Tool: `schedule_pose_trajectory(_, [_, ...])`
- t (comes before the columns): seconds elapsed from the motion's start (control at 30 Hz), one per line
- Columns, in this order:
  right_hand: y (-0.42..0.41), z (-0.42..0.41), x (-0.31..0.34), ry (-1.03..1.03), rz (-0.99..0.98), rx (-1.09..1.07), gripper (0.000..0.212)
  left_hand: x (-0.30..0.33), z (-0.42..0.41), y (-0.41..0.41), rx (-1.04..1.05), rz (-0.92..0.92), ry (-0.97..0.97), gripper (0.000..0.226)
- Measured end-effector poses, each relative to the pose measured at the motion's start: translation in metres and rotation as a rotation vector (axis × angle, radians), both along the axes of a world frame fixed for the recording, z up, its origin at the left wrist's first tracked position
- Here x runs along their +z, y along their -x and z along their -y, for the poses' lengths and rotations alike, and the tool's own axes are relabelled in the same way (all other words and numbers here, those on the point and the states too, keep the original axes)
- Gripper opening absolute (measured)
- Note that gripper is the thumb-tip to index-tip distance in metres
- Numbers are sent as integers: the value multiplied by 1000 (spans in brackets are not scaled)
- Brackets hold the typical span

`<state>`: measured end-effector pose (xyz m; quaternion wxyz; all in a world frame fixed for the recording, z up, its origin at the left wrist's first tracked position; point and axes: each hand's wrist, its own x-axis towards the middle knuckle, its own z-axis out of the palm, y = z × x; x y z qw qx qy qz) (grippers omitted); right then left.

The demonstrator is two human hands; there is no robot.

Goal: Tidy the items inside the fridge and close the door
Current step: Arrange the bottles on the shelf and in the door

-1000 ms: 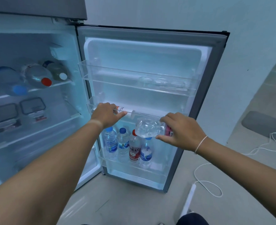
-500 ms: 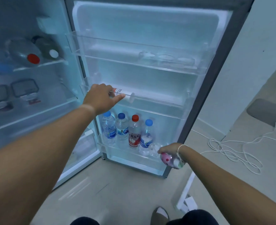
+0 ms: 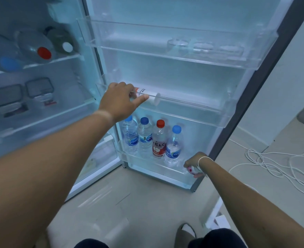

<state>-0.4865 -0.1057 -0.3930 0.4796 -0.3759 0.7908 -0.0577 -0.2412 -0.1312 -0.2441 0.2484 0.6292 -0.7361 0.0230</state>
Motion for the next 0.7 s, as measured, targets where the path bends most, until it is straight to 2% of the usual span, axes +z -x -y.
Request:
schedule_pose_trajectory(0.2, [-2,6,-31,174,-20,-108,30,0,-1,1,7,-10,-5,49])
schedule_pose_trajectory(0.4, [-4,21,-45,315,-20,-188,10,1,-2,3,24,4,-13,50])
schedule_pose_trajectory(0.43, [-5,22,-46,353,-6,-200,12,1,-2,4,26,2,-16,50])
schedule_pose_trajectory(0.5, [-6,25,-45,410,12,-219,38,1,-3,4,28,2,-21,49])
schedule_pose_trajectory(0.7, [-5,25,-30,469,-72,-136,32,3,-4,4,31,8,-41,48])
